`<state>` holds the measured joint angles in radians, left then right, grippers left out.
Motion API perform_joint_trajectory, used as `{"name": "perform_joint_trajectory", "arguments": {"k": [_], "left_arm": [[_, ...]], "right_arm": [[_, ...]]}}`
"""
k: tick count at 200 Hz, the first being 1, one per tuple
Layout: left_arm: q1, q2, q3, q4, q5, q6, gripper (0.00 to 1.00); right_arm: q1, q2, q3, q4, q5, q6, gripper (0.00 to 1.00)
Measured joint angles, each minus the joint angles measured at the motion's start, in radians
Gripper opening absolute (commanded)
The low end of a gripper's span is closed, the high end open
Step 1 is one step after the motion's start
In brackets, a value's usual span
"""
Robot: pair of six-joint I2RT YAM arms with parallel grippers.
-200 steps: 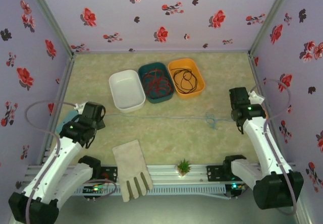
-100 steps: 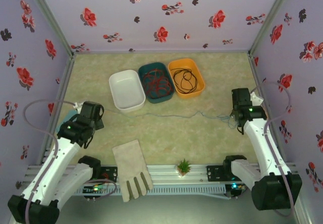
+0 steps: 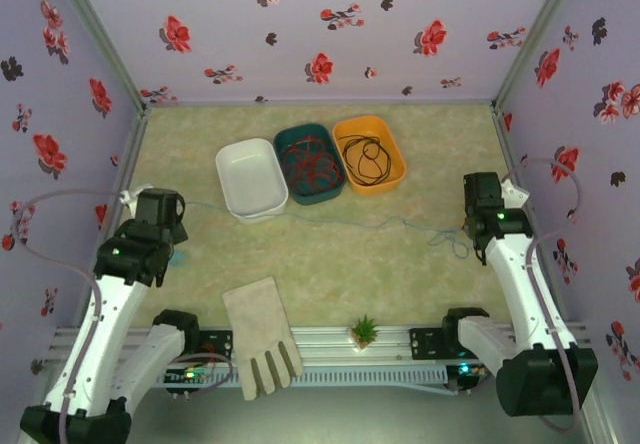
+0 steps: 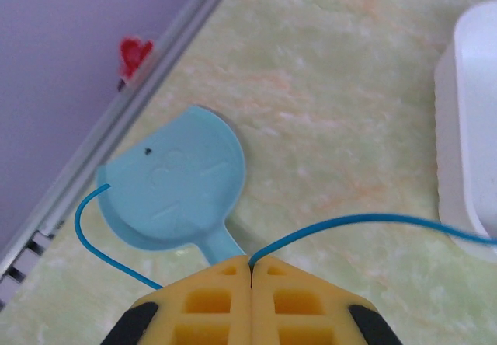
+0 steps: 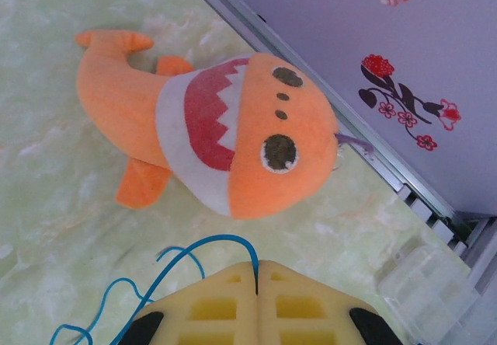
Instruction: Untangle the cables
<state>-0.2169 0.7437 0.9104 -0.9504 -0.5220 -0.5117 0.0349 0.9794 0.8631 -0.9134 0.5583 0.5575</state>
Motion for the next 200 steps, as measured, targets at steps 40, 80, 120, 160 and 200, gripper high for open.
{"name": "perform_joint_trajectory", "arguments": {"k": [40, 80, 120, 160, 200], "left_arm": [[0.062, -0.024, 0.155, -0.005, -0.008, 0.058, 0.00], [0.065, -0.028, 0.288, -0.004, -0.018, 0.127, 0.00], [0.076, -0.015, 0.398, -0.002, -0.059, 0.199, 0.00], [0.082, 0.040, 0.529, 0.037, -0.085, 0.277, 0.00], [0.084, 0.102, 0.613, 0.078, -0.035, 0.313, 0.00]], "right_arm": [[-0.013, 0.007, -0.010, 0.007, -0.001, 0.003, 0.00], [-0.023, 0.007, -0.036, 0.023, -0.011, 0.003, 0.00], [-0.031, 0.007, -0.053, 0.040, -0.019, 0.003, 0.00], [-0.044, 0.011, -0.077, 0.069, -0.035, 0.011, 0.00], [-0.047, 0.009, -0.095, 0.103, -0.094, 0.014, 0.00]]}}
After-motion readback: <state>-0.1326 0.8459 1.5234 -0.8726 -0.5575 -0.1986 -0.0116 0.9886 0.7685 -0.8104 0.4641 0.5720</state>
